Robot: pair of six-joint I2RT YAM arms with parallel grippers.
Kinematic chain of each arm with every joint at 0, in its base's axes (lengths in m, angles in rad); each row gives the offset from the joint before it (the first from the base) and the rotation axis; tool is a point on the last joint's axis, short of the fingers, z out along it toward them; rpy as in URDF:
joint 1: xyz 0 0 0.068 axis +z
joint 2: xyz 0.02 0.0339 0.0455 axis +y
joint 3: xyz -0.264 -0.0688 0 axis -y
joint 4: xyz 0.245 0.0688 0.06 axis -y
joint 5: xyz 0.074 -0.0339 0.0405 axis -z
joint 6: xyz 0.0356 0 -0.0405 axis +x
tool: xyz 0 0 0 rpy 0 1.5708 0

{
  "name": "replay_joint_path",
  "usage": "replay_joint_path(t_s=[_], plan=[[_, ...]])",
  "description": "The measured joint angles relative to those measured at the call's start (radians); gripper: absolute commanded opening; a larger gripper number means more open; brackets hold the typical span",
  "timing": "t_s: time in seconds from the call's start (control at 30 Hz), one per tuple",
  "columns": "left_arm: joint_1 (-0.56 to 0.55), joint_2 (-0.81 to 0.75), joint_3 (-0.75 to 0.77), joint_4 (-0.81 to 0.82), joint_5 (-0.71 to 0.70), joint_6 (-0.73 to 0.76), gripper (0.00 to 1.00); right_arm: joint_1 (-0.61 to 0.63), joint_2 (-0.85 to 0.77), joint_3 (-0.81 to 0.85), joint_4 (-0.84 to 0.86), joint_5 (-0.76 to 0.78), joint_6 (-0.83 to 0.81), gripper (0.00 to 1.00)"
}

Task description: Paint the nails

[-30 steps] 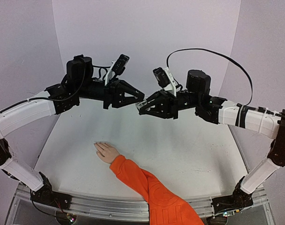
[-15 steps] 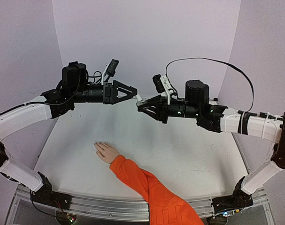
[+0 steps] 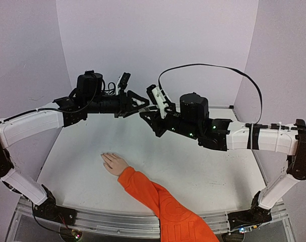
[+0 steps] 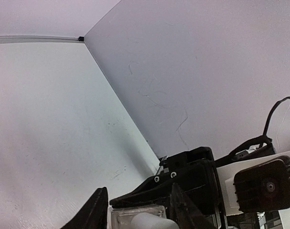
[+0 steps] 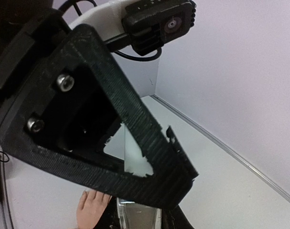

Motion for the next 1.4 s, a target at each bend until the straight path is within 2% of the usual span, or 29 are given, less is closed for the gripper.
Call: replay_joint_path(t_s=[0.1,0.2,0.27,0.33,0.4,0.6,0.7,0.77,0.83,1.0,1.07,1.13,1.17,1.2,1.23,1.3,1.4], plan=[[0.000,0.009,0.003,-0.002,-0.029,-0.001,0.38,0.007,0.023,0.012,0.004,0.057,-0.024,0.00],[0.003,0.016,0.004,-0.002,-0.046,0.000,0.56,0.013,0.044,0.024,0.008,0.105,-0.048,0.00],[0.003,0.021,0.007,-0.004,-0.053,0.000,0.64,0.015,0.058,0.027,0.010,0.127,-0.064,0.00],[0.004,0.027,0.014,-0.008,-0.068,0.001,0.69,0.015,0.071,0.027,0.010,0.142,-0.077,0.00],[0.006,0.029,0.018,-0.007,-0.082,0.003,0.68,0.015,0.079,0.027,0.009,0.155,-0.091,0.00],[0.023,0.029,0.018,-0.007,-0.148,0.006,0.40,0.015,0.083,0.027,0.027,0.181,-0.121,0.00],[0.027,0.032,0.020,-0.008,-0.150,0.004,0.15,0.015,0.083,0.027,0.038,0.185,-0.126,0.00],[0.026,0.043,0.039,-0.006,-0.141,0.005,0.03,0.015,0.087,0.026,0.040,0.185,-0.128,0.00],[0.024,0.057,0.053,-0.007,-0.140,0.025,0.00,0.014,0.088,0.026,0.042,0.193,-0.127,0.00],[0.030,0.081,0.072,-0.008,-0.104,0.053,0.00,0.003,0.090,0.026,0.039,0.179,-0.112,0.00],[0.034,0.085,0.081,-0.011,-0.081,0.084,0.00,-0.013,0.089,0.026,0.039,0.124,-0.089,0.00],[0.040,0.095,0.104,-0.026,-0.035,0.136,0.00,-0.058,0.078,0.026,0.033,-0.017,-0.051,0.00],[0.043,0.100,0.116,-0.025,-0.004,0.167,0.00,-0.092,0.064,0.026,0.027,-0.181,-0.025,0.00],[0.043,0.101,0.125,-0.020,0.030,0.204,0.00,-0.121,0.061,0.026,0.026,-0.228,-0.017,0.00],[0.043,0.102,0.132,-0.016,0.074,0.248,0.00,-0.171,0.052,0.026,0.026,-0.421,0.023,0.00],[0.038,0.093,0.135,-0.005,0.166,0.327,0.00,-0.225,0.049,0.034,0.026,-0.671,0.077,0.00],[0.019,0.068,0.135,-0.005,0.321,0.434,0.00,-0.259,0.054,0.058,0.021,-0.990,0.169,0.00]])
